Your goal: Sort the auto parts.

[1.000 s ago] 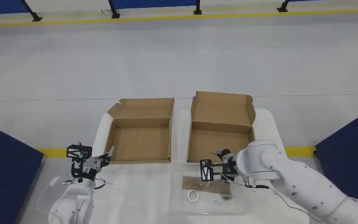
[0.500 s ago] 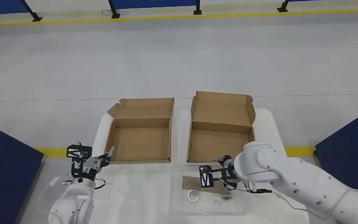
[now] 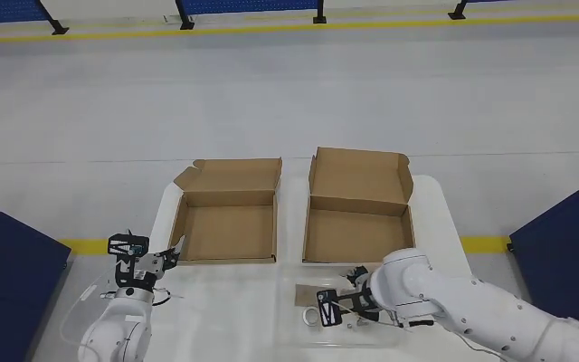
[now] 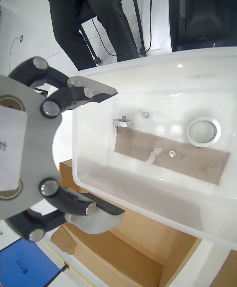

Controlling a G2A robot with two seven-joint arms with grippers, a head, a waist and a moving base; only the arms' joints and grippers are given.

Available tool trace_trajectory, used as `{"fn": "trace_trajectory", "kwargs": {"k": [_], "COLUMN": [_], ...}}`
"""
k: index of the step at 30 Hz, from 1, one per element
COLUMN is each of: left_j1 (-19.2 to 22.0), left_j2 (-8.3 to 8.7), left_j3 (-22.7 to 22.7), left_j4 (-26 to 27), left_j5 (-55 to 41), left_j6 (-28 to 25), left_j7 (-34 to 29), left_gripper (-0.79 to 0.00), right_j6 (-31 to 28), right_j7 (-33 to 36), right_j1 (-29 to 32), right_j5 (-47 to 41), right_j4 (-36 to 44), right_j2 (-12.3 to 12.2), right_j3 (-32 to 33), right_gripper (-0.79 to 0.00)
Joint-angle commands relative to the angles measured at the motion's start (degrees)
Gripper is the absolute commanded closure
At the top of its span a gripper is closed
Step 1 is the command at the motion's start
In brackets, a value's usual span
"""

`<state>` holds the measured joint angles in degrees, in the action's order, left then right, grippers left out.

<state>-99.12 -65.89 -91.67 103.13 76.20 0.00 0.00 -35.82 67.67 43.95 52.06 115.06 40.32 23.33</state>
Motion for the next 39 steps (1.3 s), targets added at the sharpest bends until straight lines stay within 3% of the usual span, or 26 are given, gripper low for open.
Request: {"fn": "trace_trajectory", "kwargs": {"k": [1,19,25,33,39], "left_j1": [0.0,0.0,0.0,0.0,0.0], "left_j2": [0.0,0.0,0.0,0.0,0.0], "left_j3": [0.0,0.0,0.0,0.0,0.0], "left_j4": [0.0,0.0,0.0,0.0,0.0], "left_j5": [0.0,0.0,0.0,0.0,0.0], "left_j6": [0.0,0.0,0.0,0.0,0.0], "left_j7": [0.0,0.0,0.0,0.0,0.0], "left_gripper": [-0.785,-0.785,-0.785,-0.785,-0.785], "right_j6": [0.1,0.7,1.2,1.9,1.9], "right_j7": [0.4,1.5,2.0,2.7,2.7], "right_j1": [0.5,2.0,2.8,0.3,0.3], "right_j5": [0.3,1.4,5.8,5.6,5.6], "right_j4": [-0.3,-1.3,-2.8,-5.6,-5.6], "right_j2": [0.2,0.2,1.0,2.4,2.4], "right_j3": [-0.3,-2.0,-5.2,-10.4,-10.4], "right_gripper": [-0.785,-0.785,-0.785,-0.785,-0.785]}}
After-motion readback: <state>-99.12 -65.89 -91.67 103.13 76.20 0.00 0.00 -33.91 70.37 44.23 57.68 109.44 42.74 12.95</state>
